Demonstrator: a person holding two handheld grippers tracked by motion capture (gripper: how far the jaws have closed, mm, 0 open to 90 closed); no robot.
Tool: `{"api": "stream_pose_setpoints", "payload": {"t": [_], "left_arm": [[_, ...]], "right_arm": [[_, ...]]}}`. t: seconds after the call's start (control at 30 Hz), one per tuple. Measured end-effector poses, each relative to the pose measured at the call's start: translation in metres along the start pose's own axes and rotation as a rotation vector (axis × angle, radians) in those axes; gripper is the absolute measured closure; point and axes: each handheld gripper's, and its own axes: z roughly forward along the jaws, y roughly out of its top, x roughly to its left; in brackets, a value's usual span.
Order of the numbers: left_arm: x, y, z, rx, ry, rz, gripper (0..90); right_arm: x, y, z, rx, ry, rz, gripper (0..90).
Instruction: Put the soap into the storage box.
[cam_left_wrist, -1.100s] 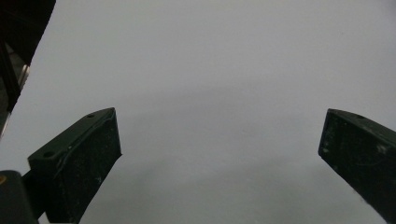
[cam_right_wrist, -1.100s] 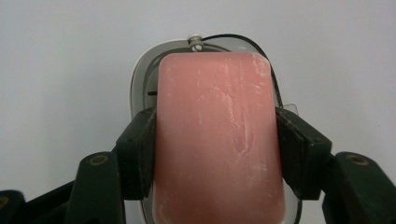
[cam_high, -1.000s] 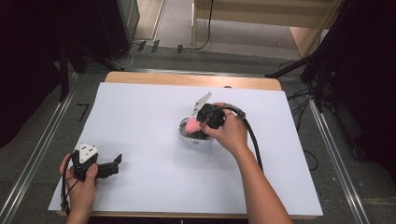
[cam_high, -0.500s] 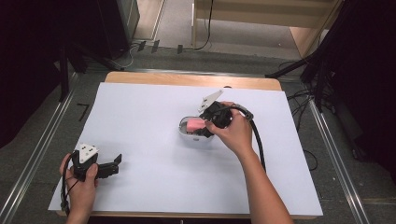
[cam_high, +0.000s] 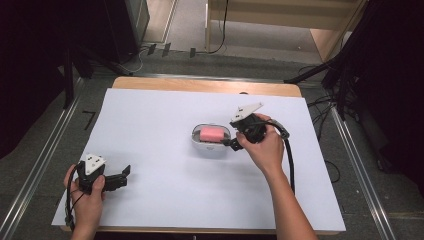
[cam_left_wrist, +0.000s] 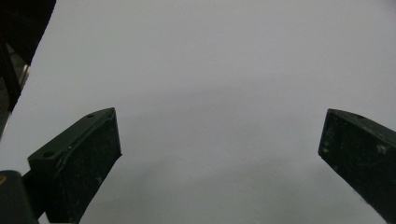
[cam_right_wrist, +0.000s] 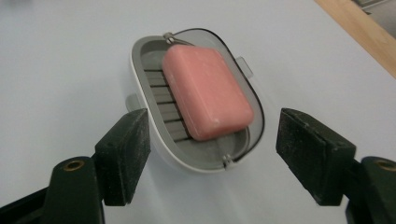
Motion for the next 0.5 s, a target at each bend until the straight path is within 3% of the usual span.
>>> {"api": "stream_pose_setpoints", "payload": {"t": [0.1, 0.17, 0.33, 0.5], "left_arm": [[0.000, 0.000, 0.000, 0.000, 0.000, 0.001, 0.0], [0.000, 0.000, 0.000, 0.000, 0.000, 0.001, 0.0], [0.000, 0.000, 0.000, 0.002, 0.000, 0.006, 0.0], [0.000, 0.000, 0.000, 0.001, 0.000, 0.007, 0.0]], "right_arm": [[0.000, -0.012, -0.007, -0.022, -0.066, 0.036, 18.3], [0.000, -0.018, -0.009, -0.026, -0.099, 0.058, 18.3], [-0.001, -0.031, -0.013, -0.063, -0.114, 0.114, 15.0], [-0.001, -0.043, -0.016, -0.060, -0.116, 0.133, 12.9]]}}
